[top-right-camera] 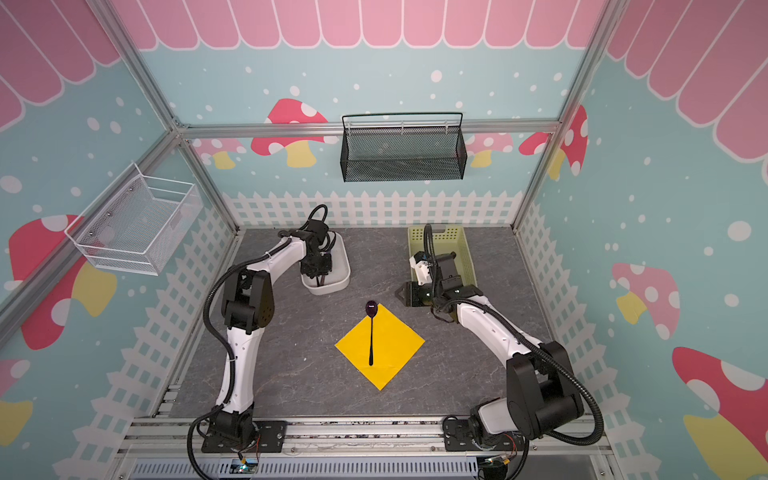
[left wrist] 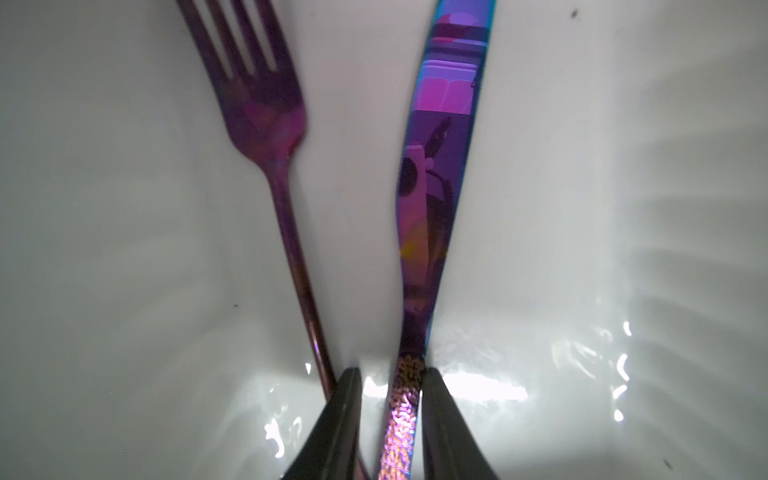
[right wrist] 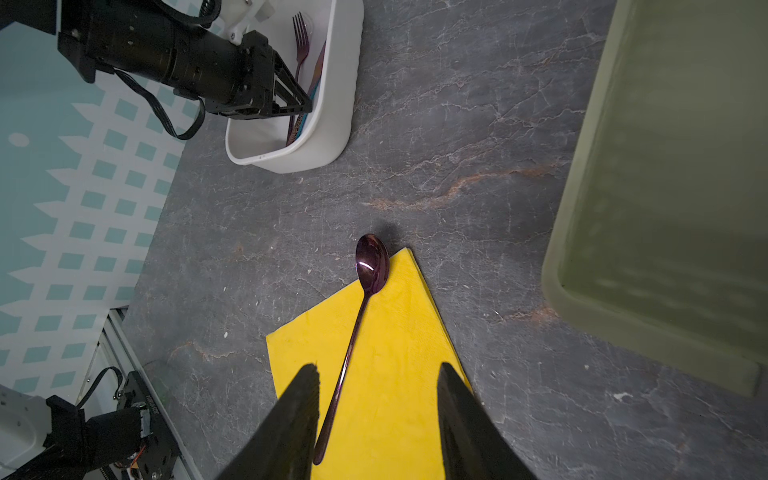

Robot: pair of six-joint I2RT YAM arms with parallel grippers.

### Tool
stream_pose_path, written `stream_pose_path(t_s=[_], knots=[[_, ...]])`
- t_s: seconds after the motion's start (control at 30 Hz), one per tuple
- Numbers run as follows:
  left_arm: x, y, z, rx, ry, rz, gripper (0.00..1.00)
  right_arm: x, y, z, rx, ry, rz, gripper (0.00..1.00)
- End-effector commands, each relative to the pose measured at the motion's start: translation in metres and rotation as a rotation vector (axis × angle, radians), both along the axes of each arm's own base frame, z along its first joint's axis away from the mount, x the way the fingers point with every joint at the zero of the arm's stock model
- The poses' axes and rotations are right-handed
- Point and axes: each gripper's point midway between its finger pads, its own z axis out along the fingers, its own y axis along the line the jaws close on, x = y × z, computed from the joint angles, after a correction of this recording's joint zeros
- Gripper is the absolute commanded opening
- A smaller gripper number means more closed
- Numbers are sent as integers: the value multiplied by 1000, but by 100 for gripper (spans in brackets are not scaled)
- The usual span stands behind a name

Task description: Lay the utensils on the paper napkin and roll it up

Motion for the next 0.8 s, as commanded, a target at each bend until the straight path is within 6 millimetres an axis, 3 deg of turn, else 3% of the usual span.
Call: stream_pose_path(t_s=[0.0,0.17,0.3,0.77], knots=[[0,5,21,-1,-27,-20,30,1,2,7,-5,-18,11,48],[13,7,46,3,-104,12,30,1,2,7,-5,-19,14,49],[23,19,52,55,-139,66,32,2,2,8,-7,-22,14,49],[43,36,24,101,-108,179,27,2,0,7,-28,-19,15,49]])
